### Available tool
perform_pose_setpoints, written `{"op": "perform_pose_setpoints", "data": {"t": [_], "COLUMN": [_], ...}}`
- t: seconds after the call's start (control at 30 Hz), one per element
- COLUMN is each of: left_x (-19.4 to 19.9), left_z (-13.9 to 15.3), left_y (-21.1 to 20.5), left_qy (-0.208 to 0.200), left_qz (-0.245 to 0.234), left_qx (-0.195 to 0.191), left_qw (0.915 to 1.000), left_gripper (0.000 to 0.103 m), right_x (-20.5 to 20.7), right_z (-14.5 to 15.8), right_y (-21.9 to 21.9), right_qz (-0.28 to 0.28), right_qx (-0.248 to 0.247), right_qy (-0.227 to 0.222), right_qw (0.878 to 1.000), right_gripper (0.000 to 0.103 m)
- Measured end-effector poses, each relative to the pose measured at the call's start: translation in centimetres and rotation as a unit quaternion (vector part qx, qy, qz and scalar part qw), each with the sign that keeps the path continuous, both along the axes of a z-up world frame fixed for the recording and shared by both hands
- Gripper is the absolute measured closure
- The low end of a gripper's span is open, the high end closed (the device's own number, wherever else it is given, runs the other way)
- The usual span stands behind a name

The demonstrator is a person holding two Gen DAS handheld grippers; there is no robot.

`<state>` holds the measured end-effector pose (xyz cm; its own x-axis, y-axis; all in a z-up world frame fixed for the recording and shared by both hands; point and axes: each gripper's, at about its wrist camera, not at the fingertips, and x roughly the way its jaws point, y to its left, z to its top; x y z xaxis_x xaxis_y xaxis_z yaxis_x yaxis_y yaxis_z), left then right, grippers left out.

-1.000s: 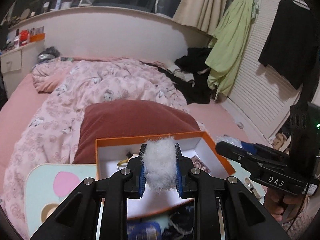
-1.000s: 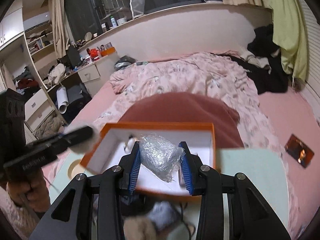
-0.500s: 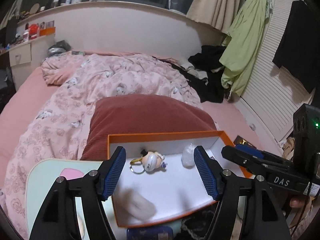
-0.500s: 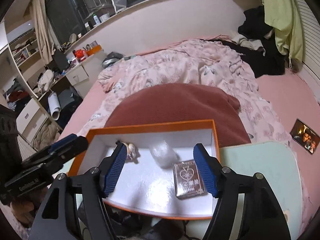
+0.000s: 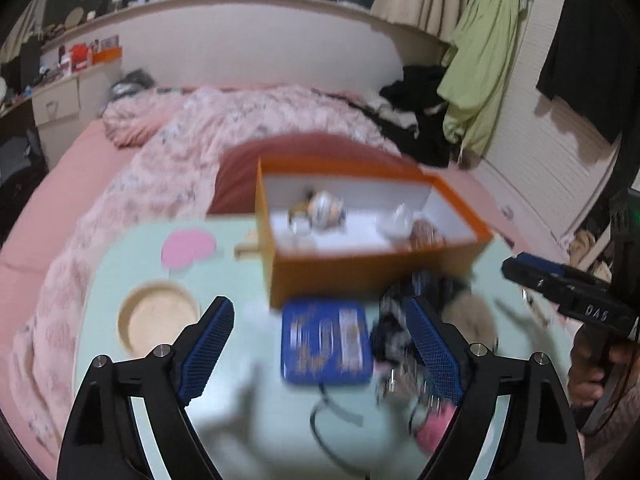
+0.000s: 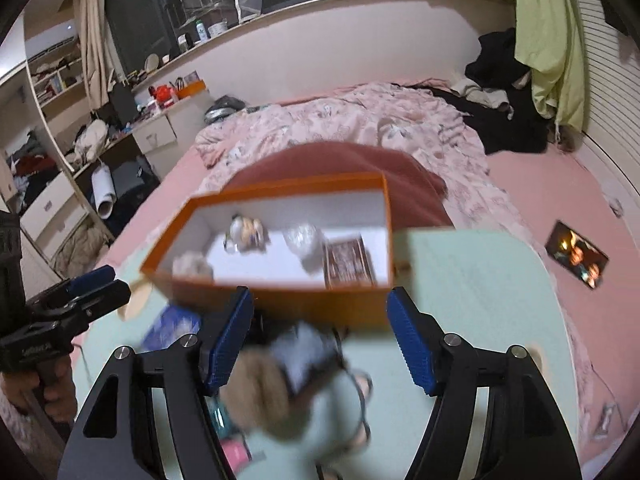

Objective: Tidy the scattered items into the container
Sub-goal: 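Release the plastic bag into the orange box with the right gripper while the left releases the grey pom-pom, then move both open grippers back over the items on the table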

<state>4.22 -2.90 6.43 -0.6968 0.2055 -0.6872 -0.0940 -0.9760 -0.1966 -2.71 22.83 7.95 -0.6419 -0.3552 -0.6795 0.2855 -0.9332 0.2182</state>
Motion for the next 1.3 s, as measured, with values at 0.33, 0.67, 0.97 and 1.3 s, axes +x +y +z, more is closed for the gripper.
{"op": "perform_pose_setpoints", "data": {"t": [0.33,0.67,0.97,1.3], "left_x": [3.2,2.7,2.7,2.7], "left_z": [-5.5,-6.2,-6.2,-6.1], "left_y": [2.5,3.1,3.1,3.0], "left_qy": [-0.062,-0.071,-0.071,-0.071], "left_qz": [-0.01,-0.005,-0.005,-0.005], "left_qx": [-0.091,-0.112,-0.112,-0.111], "left_qw": [0.9938,0.9911,0.9911,0.9912], "left_gripper": [0.002,0.0,0.0,0.0], "right_x": [4.1,4.1,4.6,5.2], "right_z": [-4.9,-6.7,-6.9,-5.0], "right_y": [1.1,-1.0,-0.9,0.1], "right_qz": [-0.006,-0.02,-0.022,-0.035], "right_qx": [0.055,0.127,0.127,0.06], "right_qy": [-0.065,-0.053,-0.052,-0.016], "right_qw": [0.996,0.99,0.99,0.997], "right_gripper": [0.034,0.014,0.014,0.02]}}
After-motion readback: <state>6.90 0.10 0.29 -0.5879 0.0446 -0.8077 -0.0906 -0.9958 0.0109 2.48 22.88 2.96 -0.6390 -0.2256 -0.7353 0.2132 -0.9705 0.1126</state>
